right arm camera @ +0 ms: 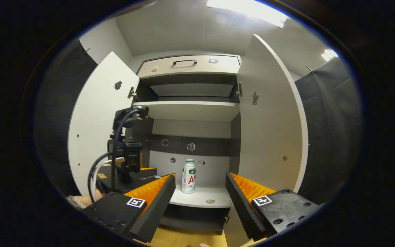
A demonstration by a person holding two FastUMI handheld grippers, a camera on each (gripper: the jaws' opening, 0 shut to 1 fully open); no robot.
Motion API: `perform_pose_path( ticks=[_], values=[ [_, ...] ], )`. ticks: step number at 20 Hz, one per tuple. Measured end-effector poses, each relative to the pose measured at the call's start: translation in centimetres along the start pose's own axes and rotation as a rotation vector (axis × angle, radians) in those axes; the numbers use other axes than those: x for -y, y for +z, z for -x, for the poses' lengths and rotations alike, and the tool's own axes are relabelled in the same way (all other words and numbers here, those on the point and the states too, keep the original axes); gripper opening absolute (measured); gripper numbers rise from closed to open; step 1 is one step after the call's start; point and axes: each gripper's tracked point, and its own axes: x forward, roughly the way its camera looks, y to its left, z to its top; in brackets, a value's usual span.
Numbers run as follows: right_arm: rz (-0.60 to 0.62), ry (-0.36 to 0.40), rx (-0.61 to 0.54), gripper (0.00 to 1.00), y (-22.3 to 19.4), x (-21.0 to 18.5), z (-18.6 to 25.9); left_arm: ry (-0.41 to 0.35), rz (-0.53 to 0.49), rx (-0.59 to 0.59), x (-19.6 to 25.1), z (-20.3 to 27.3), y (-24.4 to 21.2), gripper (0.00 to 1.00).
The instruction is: Grasp the bottle in the cabinet with the left hand and place it on the coaster, then close the right door with the right hand and the left door with the left hand.
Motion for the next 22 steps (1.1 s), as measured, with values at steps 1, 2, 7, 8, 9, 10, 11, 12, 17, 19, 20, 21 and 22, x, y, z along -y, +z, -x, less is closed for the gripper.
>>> perform_pose_path(
  ticks=[1, 2, 7, 8, 9, 10, 11, 12, 17, 19, 20, 21, 22],
  values=[
    [0.006, 0.007, 0.002, 0.98, -0.2, 0.2, -0.7, 0.002, 0.005, -0.005, 0.2, -1.4, -0.4, 0.91],
    [0.011, 0.014, 0.006, 0.98, -0.3, 0.3, -1.4, -0.001, 0.014, -0.006, 0.6, -2.8, -0.6, 0.91],
    [0.023, 0.050, -0.018, 0.98, -2.1, 0.9, -4.8, 0.021, 0.005, -0.013, 0.7, -9.2, -2.2, 0.91],
    [0.032, 0.060, -0.020, 0.98, -2.3, 0.9, -5.3, 0.031, -0.002, -0.009, 0.5, -10.2, -2.4, 0.91],
    [0.039, 0.069, -0.018, 0.98, -2.6, 0.8, -5.8, 0.037, -0.004, -0.006, 0.3, -11.1, -2.5, 0.91],
    [0.045, 0.079, -0.017, 0.98, -2.7, 0.7, -6.3, 0.037, -0.004, -0.007, 0.3, -11.9, -2.7, 0.91],
    [0.048, 0.087, -0.017, 0.98, -2.9, 0.5, -6.8, 0.038, -0.007, -0.010, 0.2, -12.5, -3.0, 0.91],
    [0.046, 0.096, -0.020, 0.98, -3.2, 0.5, -7.2, 0.044, -0.014, -0.014, 0.0, -13.1, -3.2, 0.91],
    [0.006, 0.133, -0.018, 0.98, -3.7, -0.2, -8.9, 0.062, 0.003, -0.028, -1.1, -15.1, -4.3, 0.90],
    [-0.010, 0.136, -0.018, 0.97, -4.0, -0.1, -9.7, 0.064, -0.016, -0.032, -1.5, -16.0, -4.5, 0.90],
    [-0.016, 0.135, -0.019, 0.98, -4.2, 0.0, -10.1, 0.059, -0.023, -0.034, -1.6, -16.5, -4.6, 0.90],
    [-0.018, 0.132, -0.021, 0.97, -4.5, 0.1, -10.4, 0.053, -0.026, -0.037, -1.6, -16.7, -4.8, 0.91],
    [-0.022, 0.130, -0.023, 0.98, -4.7, 0.1, -10.8, 0.047, -0.029, -0.040, -1.5, -17.1, -5.0, 0.90]
  ],
)
